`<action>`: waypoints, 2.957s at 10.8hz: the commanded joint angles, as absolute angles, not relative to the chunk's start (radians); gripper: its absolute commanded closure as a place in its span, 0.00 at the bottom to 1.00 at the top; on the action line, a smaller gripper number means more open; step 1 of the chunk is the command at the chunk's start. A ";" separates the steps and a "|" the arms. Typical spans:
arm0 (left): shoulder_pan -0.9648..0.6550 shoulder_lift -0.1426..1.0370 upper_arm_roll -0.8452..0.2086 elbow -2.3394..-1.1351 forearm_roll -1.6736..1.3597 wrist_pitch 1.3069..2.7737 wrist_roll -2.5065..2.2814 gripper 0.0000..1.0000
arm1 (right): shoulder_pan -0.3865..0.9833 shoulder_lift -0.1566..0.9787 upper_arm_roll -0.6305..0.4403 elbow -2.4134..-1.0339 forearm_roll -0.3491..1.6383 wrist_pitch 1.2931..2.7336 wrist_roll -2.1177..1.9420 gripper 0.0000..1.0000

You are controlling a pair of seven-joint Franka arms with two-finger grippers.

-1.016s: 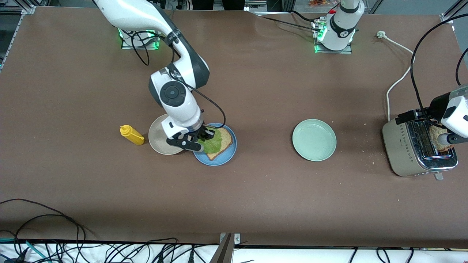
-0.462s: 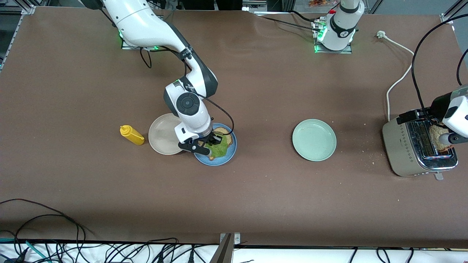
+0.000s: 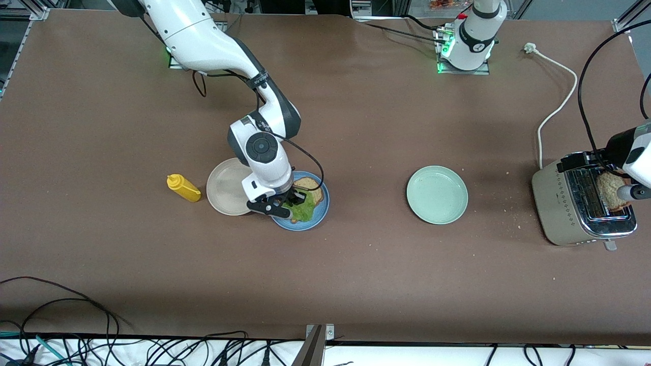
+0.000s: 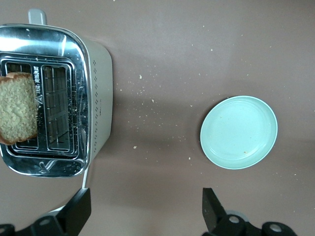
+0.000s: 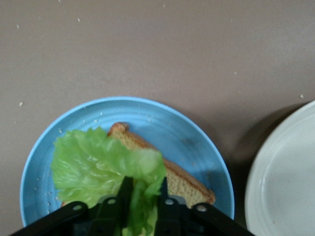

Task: Make sandwich in blue plate with both arms
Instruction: 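Withdraw the right gripper while the left gripper grasps another bread slice, then move the open right gripper to the yellow mustard bottle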

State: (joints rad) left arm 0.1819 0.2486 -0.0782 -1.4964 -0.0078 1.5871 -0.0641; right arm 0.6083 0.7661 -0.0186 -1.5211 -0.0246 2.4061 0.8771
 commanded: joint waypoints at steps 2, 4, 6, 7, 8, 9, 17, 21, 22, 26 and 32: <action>0.196 0.233 -0.087 -1.516 0.021 1.600 -0.026 0.00 | 0.611 0.639 -0.038 -1.577 -0.023 2.375 0.758 0.00; 0.196 0.236 -0.087 -1.516 0.021 1.600 -0.026 0.00 | 0.588 0.569 -0.040 -1.592 -0.003 2.282 0.686 0.00; 0.195 0.244 -0.087 -1.516 0.021 1.600 -0.028 0.00 | 0.581 0.537 -0.040 -1.595 0.002 2.232 0.661 0.00; 0.196 0.244 -0.087 -1.516 0.021 1.600 -0.026 0.00 | 0.581 0.532 -0.040 -1.595 0.002 2.229 0.655 0.00; 0.196 0.245 -0.087 -1.516 0.020 1.600 -0.026 0.00 | 0.581 0.526 -0.054 -1.597 0.002 2.224 0.611 0.00; 0.195 0.247 -0.089 -1.516 0.020 1.600 -0.026 0.00 | 0.571 0.508 -0.069 -1.604 0.003 2.201 0.539 0.00; 0.206 0.255 -0.087 -1.516 0.021 1.600 -0.020 0.02 | 0.352 0.344 -0.063 -1.637 0.038 1.953 -0.022 0.00; 0.303 0.255 -0.086 -1.506 0.023 1.603 0.116 0.02 | 0.244 0.290 -0.066 -1.658 0.089 1.858 -0.449 0.00; 0.320 0.258 -0.086 -1.499 0.023 1.605 0.126 0.02 | 0.223 0.288 -0.072 -1.666 0.128 1.856 -0.560 0.00; 0.359 0.311 -0.087 -1.499 0.170 1.666 0.133 0.00 | 0.117 0.328 -0.074 -1.671 0.236 1.856 -0.863 0.00; 0.483 0.406 -0.087 -1.506 0.156 1.755 0.224 0.00 | -0.043 0.484 -0.090 -1.655 0.540 1.856 -1.383 0.00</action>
State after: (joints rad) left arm 0.4593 0.3818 -0.0771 -1.5034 0.1399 1.7414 0.1933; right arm -0.0012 0.4351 -0.0871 -1.6708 0.4404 1.8622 -1.2140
